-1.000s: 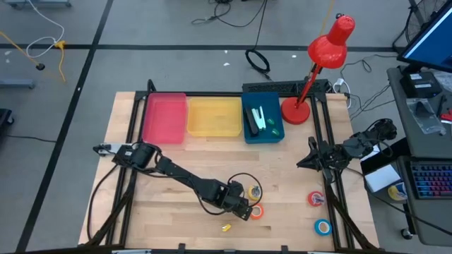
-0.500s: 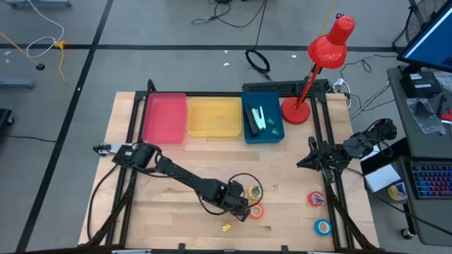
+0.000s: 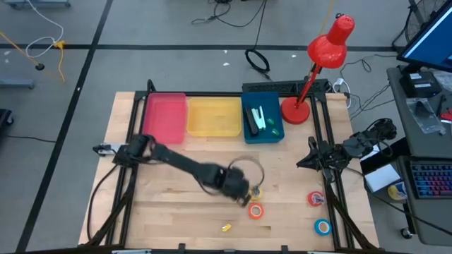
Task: Pick and place Stapler, Stapler remover, tape
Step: Put the top yellow small stapler into the blue bin
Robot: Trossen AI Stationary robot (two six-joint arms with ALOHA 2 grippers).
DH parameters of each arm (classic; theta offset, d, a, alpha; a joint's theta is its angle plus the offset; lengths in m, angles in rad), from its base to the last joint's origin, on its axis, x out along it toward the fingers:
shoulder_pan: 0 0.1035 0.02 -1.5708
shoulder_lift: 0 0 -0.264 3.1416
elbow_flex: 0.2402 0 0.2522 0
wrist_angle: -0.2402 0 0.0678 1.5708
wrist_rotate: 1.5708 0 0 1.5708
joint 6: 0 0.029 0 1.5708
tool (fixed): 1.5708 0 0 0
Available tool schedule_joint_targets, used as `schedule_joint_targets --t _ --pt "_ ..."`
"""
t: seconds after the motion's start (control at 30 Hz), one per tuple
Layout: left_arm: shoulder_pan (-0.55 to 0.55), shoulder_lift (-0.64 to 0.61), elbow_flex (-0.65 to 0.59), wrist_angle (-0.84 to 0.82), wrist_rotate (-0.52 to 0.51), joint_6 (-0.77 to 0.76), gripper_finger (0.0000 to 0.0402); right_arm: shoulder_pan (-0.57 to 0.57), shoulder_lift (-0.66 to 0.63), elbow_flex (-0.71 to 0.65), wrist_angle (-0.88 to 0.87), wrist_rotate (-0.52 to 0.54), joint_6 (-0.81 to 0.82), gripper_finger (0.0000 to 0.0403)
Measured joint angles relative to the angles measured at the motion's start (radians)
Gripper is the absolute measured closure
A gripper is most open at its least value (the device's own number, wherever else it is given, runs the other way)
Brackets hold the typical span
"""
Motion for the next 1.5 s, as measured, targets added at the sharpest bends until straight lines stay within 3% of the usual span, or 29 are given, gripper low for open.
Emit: schedule_joint_targets --t 0.23,0.3,0.47,0.63,1.03,1.5 --pt "0.152 -0.155 0.004 0.105 -0.266 0.283 0.0353 0.0 0.0 0.0 0.008 0.003 -0.002 0.0402" --pt "0.219 -0.165 0.007 0.17 -0.298 0.364 0.0353 0.0 0.0 0.0 0.01 0.005 -0.003 0.0402" --pt "0.367 -0.124 0.007 0.314 -0.246 0.471 0.0353 0.0 0.0 0.0 0.014 0.048 -0.001 0.0402" --pt "0.446 -0.085 0.007 0.329 -0.22 0.478 0.0353 0.0 0.0 0.0 0.015 0.05 0.0 0.0401" --pt "0.419 0.054 0.007 0.321 -0.217 0.442 0.0353 0.0 0.0 0.0 0.032 0.055 0.0 0.0402" --pt "0.425 0.104 0.009 0.337 -0.176 0.429 0.0348 0.0 0.0 0.0 0.037 0.057 0.0 0.0402"
